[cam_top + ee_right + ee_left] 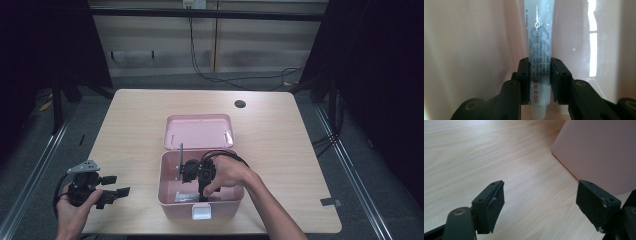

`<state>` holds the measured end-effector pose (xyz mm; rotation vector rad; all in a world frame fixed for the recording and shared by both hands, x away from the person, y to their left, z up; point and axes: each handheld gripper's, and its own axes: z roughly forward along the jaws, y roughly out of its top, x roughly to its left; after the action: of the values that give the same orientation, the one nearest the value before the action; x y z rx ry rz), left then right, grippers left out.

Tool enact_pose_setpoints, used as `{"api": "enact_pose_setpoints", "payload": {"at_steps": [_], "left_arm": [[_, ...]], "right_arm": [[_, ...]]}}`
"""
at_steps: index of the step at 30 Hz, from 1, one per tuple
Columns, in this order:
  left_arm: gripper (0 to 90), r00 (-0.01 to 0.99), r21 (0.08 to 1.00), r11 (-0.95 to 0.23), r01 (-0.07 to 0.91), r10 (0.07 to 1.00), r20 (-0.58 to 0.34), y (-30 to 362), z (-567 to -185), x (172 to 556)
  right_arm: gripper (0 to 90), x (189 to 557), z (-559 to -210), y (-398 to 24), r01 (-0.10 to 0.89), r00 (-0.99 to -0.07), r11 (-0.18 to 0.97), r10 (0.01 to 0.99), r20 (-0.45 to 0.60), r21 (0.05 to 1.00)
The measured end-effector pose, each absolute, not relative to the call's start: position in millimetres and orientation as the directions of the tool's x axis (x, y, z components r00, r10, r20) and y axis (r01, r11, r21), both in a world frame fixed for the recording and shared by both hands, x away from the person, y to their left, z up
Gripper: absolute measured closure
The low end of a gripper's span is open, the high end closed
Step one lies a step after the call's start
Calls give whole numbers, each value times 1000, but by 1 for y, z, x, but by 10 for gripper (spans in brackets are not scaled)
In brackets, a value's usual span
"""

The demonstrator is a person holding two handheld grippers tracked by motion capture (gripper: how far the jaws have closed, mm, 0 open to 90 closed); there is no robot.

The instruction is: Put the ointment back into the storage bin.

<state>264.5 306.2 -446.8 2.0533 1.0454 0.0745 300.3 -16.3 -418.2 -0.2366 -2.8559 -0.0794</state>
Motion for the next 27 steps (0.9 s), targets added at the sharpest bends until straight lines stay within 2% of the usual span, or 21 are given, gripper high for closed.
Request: {"api": "enact_pose_setpoints", "payload": {"at_steps": [15,27], "left_arm": [[227,655,685,-327,651,698,-290,306,-447,265],[227,655,685,-328,651,699,-288,307,-447,265]], "right_arm": [[713,298,-436,-8,128,-942,992,125,312,-11],[713,298,-440,-8,136,-941,991,129,311,-2]]}}
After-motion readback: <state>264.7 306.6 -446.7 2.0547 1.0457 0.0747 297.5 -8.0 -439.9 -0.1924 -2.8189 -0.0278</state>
